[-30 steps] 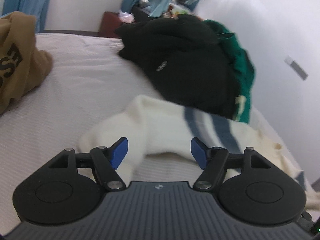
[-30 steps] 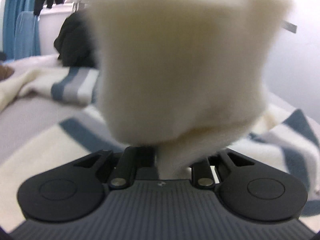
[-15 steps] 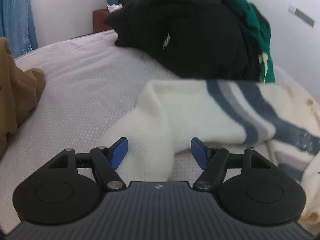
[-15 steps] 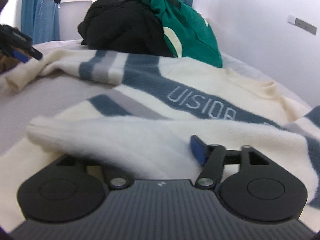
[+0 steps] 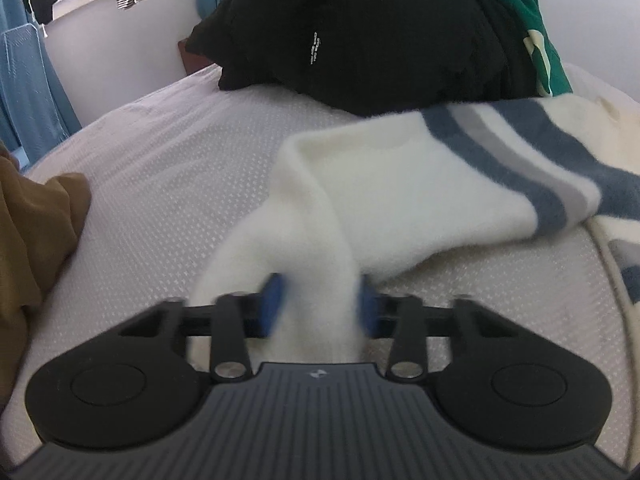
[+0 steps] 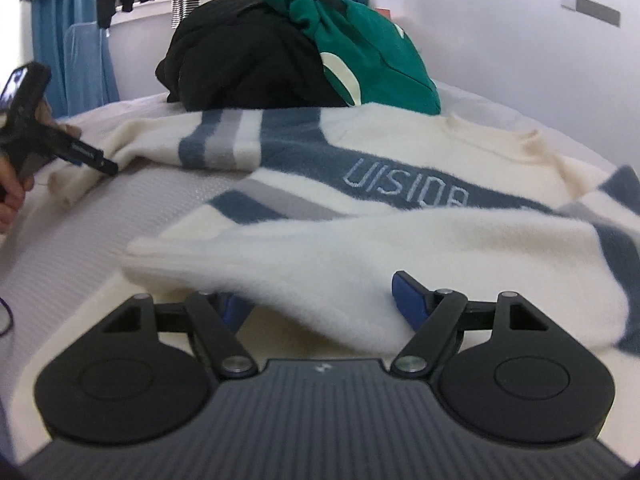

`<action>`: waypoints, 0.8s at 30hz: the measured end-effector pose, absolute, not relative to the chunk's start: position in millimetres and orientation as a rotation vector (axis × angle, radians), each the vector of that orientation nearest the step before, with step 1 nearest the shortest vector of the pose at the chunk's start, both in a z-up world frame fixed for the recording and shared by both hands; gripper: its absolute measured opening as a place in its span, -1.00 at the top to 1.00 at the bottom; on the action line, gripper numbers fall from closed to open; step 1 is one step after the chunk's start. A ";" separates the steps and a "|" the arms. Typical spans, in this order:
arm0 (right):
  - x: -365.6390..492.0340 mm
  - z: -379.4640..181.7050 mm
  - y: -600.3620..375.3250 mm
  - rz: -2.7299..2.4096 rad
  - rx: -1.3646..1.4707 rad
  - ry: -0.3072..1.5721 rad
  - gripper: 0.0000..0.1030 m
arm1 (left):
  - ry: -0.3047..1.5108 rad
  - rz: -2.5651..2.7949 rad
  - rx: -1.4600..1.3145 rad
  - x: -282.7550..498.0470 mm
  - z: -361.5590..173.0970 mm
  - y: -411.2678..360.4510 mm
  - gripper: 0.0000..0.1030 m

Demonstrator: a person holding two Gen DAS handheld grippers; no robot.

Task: Fold large clothes

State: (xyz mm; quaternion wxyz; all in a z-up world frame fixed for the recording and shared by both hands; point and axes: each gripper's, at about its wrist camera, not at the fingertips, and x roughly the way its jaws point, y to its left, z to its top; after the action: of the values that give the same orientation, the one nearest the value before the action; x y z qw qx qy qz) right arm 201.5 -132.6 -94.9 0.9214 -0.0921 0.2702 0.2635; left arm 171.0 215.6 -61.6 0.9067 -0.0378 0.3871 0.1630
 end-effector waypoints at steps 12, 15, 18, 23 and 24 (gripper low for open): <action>157.3 -52.3 -166.6 0.474 -0.083 0.538 -0.47 | 0.628 0.153 -0.351 123.9 33.7 201.7 0.85; 150.7 -45.2 -182.8 0.430 -0.034 0.551 -0.47 | 0.593 0.074 -0.371 121.0 71.1 179.8 0.85; 146.5 -38.4 -203.5 0.391 0.029 0.542 -0.47 | 0.558 -0.005 -0.394 120.5 111.1 150.7 0.86; 143.9 -30.7 -234.2 0.333 0.094 0.505 -0.47 | 0.530 -0.127 -0.389 129.2 166.0 89.3 0.86; 144.2 -29.5 -240.5 0.324 0.114 0.500 -0.47 | 0.529 -0.152 -0.386 131.1 173.4 74.5 0.86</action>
State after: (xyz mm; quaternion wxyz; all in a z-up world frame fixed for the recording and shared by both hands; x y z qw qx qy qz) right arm 144.2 -240.5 -29.5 0.9543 0.0564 0.2462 0.1597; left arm 131.1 74.5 173.4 0.9441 -0.1894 0.2595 -0.0745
